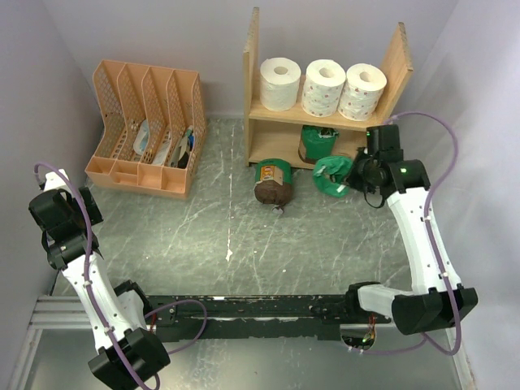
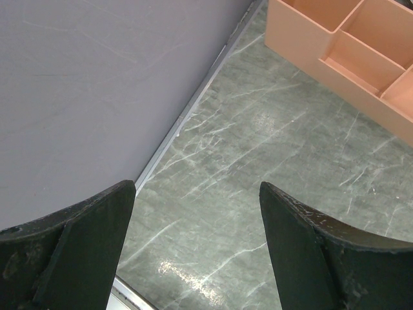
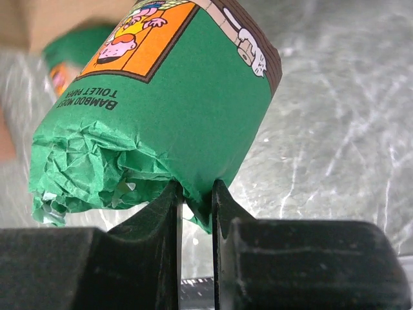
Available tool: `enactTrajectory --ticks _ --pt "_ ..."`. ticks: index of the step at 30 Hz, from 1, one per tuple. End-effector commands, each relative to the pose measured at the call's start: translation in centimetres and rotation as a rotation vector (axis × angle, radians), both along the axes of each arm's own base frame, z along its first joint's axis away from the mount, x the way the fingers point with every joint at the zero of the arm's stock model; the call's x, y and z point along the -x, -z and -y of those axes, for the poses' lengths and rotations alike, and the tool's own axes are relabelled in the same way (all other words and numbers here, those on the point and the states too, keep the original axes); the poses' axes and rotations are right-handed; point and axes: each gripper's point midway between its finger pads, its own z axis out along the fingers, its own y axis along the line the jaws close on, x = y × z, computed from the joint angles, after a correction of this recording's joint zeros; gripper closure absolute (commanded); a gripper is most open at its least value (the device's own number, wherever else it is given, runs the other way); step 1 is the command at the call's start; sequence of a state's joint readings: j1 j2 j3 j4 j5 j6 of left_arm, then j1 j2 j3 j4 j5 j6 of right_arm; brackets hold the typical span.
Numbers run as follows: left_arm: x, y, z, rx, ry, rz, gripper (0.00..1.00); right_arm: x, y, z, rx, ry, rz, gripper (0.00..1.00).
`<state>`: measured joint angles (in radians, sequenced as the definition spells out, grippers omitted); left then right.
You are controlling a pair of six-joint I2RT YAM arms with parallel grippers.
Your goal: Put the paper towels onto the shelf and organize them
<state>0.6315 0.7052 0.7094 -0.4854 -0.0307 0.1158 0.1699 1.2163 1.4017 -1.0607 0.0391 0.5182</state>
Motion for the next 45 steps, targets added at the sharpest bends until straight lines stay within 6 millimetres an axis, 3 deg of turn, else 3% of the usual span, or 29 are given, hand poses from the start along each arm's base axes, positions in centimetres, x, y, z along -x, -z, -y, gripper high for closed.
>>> enactTrajectory --ticks 1,5,8,11,14,17,21,23,27,31,33,36,40,45 --pt "-0.1 -0.7 -0.1 -0.006 0.006 0.014 0.1 -0.5 0.0 4.2 -0.053 0.357 0.019 1.0" --pt "0.0 -0.9 -0.1 -0.011 0.0 0.022 0.1 0.6 2.2 4.4 -0.284 0.479 -0.087 1.0" --pt "0.0 -0.8 -0.2 -0.008 -0.003 0.017 0.1 1.0 3.4 2.6 -0.466 0.507 -0.183 1.0" --pt "0.0 -0.7 -0.2 -0.003 -0.006 0.011 0.1 0.1 2.5 0.1 -0.625 0.445 -0.208 1.0" --pt "0.0 -0.8 -0.3 -0.007 -0.01 0.017 0.1 -1.5 0.7 -0.1 -0.698 0.445 -0.134 1.0" --pt "0.0 -0.8 -0.3 -0.008 -0.009 0.017 0.1 -2.7 0.3 0.8 -0.757 0.5 -0.095 1.0" --pt "0.0 -0.6 -0.3 -0.003 -0.011 0.009 0.1 -4.4 0.9 3.4 -0.807 0.61 -0.008 1.0" --pt "0.0 -0.7 -0.3 -0.005 -0.01 0.011 0.1 -4.8 1.3 4.8 -0.783 0.66 0.028 1.0" --pt "0.1 -0.9 -0.2 -0.009 -0.008 0.019 0.09 -4.7 1.1 5.6 -0.717 0.64 0.064 1.0" --pt "0.0 -0.7 -0.3 -0.007 -0.008 0.014 0.1 -4.5 -1.0 7.5 -0.548 0.603 0.131 1.0" --pt "0.0 -0.7 -0.2 -0.006 -0.005 0.013 0.1 -4.0 -1.7 7.8 -0.48 0.563 0.129 0.61" --pt "0.0 -0.7 -0.3 -0.007 -0.007 0.013 0.1 -2.0 -1.5 6.5 -0.465 0.482 0.055 0.38" --pt "0.0 -0.7 -0.3 -0.006 -0.007 0.011 0.1 0.2 -0.1 5.1 -0.465 0.408 -0.019 0.34" --pt "0.1 -0.9 -0.3 -0.011 -0.012 0.018 0.1 1.2 2.6 5.2 -0.422 0.418 -0.057 0.4"
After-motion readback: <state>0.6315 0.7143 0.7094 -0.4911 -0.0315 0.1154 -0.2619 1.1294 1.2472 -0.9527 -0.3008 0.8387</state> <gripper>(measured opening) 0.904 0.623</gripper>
